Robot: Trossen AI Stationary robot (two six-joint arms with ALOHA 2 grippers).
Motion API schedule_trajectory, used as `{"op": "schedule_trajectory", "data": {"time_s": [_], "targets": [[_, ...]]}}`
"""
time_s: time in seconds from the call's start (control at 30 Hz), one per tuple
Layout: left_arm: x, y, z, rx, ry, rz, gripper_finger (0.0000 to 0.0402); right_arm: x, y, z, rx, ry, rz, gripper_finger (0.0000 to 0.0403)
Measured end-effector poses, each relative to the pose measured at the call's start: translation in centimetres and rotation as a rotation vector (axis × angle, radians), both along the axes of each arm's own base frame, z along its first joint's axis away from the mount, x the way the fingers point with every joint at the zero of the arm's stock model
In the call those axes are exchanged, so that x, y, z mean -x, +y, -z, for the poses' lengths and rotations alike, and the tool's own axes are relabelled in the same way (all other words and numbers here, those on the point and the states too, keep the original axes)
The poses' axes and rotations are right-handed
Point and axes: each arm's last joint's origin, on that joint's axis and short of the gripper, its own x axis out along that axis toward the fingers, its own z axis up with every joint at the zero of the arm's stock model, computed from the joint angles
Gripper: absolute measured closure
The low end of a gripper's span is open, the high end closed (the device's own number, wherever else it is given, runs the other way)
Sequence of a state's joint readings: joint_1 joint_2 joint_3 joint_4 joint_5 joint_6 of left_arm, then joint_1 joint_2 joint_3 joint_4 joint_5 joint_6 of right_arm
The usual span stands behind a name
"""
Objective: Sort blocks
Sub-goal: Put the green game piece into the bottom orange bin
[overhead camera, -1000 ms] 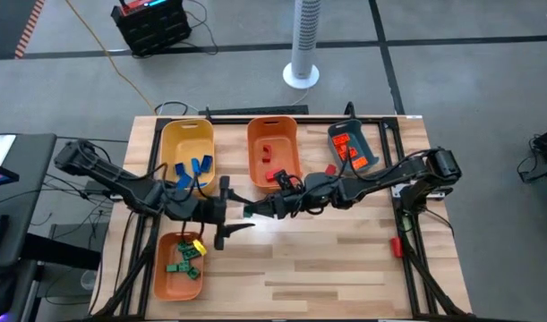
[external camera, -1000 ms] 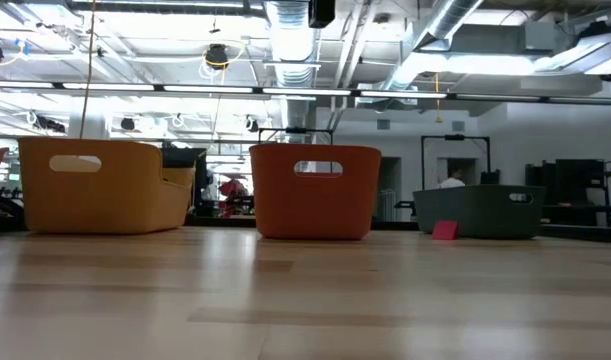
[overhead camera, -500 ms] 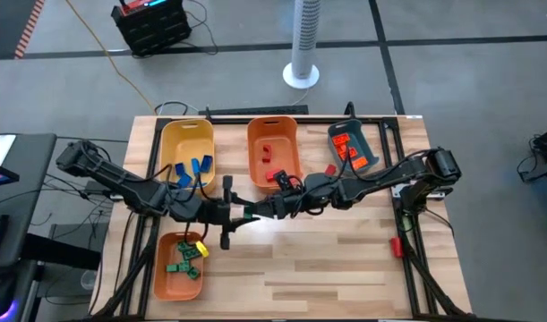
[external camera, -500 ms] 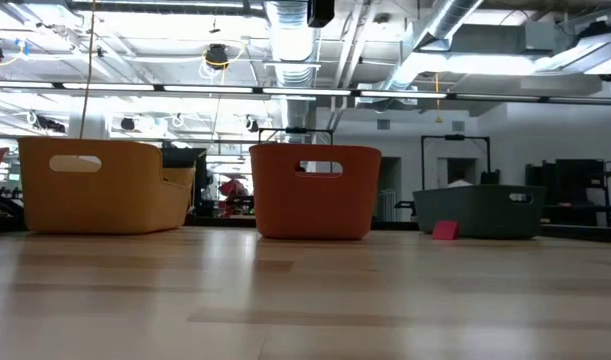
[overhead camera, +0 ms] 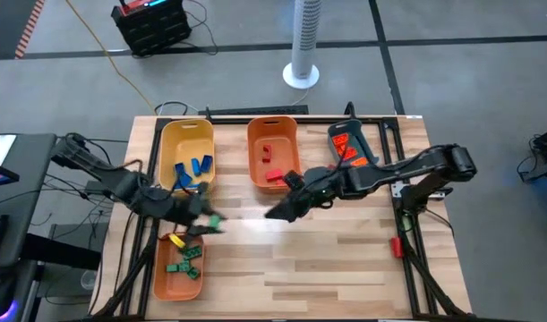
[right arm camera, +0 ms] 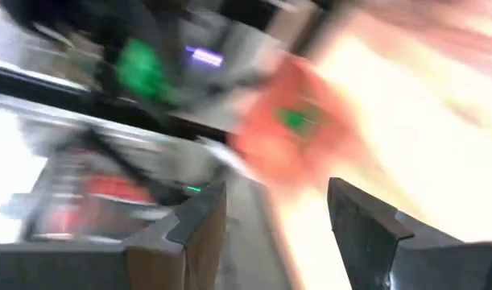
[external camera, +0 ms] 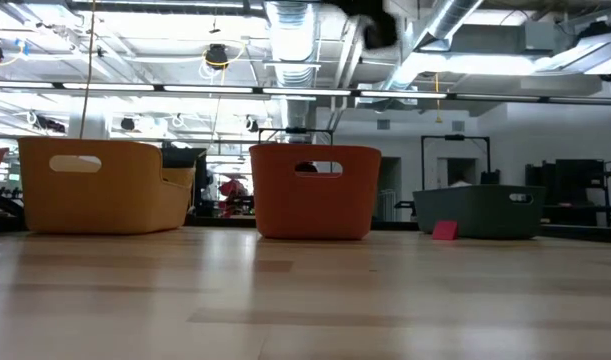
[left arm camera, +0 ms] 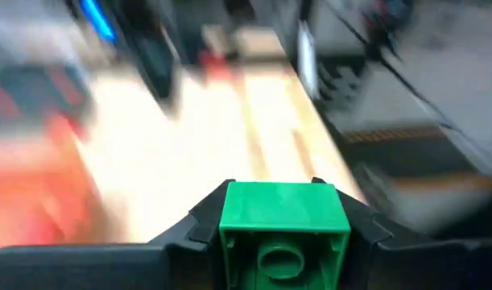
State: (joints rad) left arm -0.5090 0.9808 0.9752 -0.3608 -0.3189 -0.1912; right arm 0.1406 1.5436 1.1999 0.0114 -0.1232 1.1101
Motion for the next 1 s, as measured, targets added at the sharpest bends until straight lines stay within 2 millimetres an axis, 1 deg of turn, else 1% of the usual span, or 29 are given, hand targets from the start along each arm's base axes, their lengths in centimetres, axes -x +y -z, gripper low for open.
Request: {"op": "schedule_trajectory", "data": {"time_s": [0.07,0.13,0.23,0.3,0.4,0.47,0.63,0.77,0.83,0.9,1.0], "targets": [[1.7,0.2,0.9,0.131,0.179,0.043,0.0265,1.3,-0.3,0.8,0.056,0.165,0.028,0.0181],[3.2,0.3,2.2,0.227,0.403,0.043,0.0256,2.6,-0.6,1.8,0.101,0.334,0.068,0.0182],[5.0,-0.3,4.7,0.266,0.685,0.009,0.0254,4.2,-0.8,3.4,0.133,0.563,0.101,0.0182],[5.8,-0.9,6.4,0.265,0.772,0.011,0.0260,5.0,-0.7,4.1,0.146,0.672,0.108,0.0182],[6.3,-2.0,8.7,0.293,0.818,0.026,0.0267,5.8,0.0,4.7,0.173,0.770,0.084,0.0182],[6.6,-2.4,10.0,0.313,0.841,0.019,0.0267,6.2,0.7,4.9,0.190,0.799,0.061,0.0182],[7.2,-2.8,12.8,0.370,0.881,-0.023,0.0257,6.7,2.0,5.0,0.215,0.821,0.017,0.0182],[7.4,-2.7,14.7,0.414,0.903,-0.073,0.0254,6.8,2.1,5.0,0.214,0.823,0.016,0.0182],[7.4,-2.8,15.2,0.442,0.902,-0.074,0.0252,6.9,2.1,5.1,0.216,0.831,0.016,0.0182],[7.2,-2.9,15.2,0.468,0.897,-0.051,0.0245,7.1,2.0,5.1,0.218,0.854,0.019,0.0182],[7.2,-3.0,15.1,0.492,0.898,-0.046,0.0222,7.6,2.1,5.3,0.220,0.910,0.017,0.0182]]}}
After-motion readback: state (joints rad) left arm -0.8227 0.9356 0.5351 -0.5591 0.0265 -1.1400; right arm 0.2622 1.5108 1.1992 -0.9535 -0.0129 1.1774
